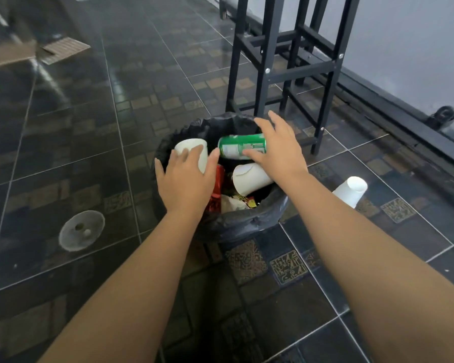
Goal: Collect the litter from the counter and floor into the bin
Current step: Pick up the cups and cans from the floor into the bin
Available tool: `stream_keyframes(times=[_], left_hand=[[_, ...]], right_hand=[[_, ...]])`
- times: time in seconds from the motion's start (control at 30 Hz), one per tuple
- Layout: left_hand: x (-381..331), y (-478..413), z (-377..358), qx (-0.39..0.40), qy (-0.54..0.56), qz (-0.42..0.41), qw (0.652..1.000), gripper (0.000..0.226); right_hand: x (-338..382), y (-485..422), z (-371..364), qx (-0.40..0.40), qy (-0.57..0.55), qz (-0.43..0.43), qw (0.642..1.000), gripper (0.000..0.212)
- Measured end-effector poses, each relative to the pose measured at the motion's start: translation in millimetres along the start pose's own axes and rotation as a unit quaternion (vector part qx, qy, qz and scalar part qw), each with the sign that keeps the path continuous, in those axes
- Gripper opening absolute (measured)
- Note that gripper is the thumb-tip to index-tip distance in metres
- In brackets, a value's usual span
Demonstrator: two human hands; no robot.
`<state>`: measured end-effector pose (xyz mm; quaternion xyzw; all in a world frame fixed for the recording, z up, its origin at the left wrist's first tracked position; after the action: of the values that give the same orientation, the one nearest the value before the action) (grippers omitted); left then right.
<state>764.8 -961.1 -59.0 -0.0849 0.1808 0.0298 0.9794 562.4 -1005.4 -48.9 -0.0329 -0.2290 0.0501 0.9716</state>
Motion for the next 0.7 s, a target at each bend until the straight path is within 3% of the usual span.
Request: stream_keyframes(times=[0.17, 0.3, 0.43, 0.6, 0.7], left_hand=[[40, -9, 10, -0.016, 0.041, 0.081, 0.996, 0.05], [73, -9, -10, 0.056, 0.177, 0.142, 0.972, 0.042], [75, -11, -20, 0.049, 0.323, 0.129, 0.936, 0.038], [67, -3, -21, 0.017, 0.407, 0.132, 0.904, 0.039], [45, 0, -22, 0.005, 0.431, 0.118, 0.895, 0.037]], right_hand=[[-16, 9, 9, -0.068, -0.029, -0.026, 0.997, 0.051], [-49, 21, -8, -0.014, -0.106, -0.127, 0.986, 0.055], [-61, 26, -29, 0.058, -0.336, -0.166, 0.925, 0.058], [-65, 42, -29, -0.007, -0.478, -0.188, 0.858, 0.06], [-83, 54, -21, -0.035, -0.487, -0.21, 0.847, 0.058]])
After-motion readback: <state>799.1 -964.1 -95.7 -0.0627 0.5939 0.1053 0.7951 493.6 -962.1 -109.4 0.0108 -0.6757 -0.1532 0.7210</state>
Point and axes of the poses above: each hand's wrist, its own y-axis away from the middle knuckle, its own z-axis out of the back of the hand, x = y × z, the point moved 7 cm from there along -y, towards the middle knuckle, and after that the axes turned 11 degrees about x, right-handed, at the moved point
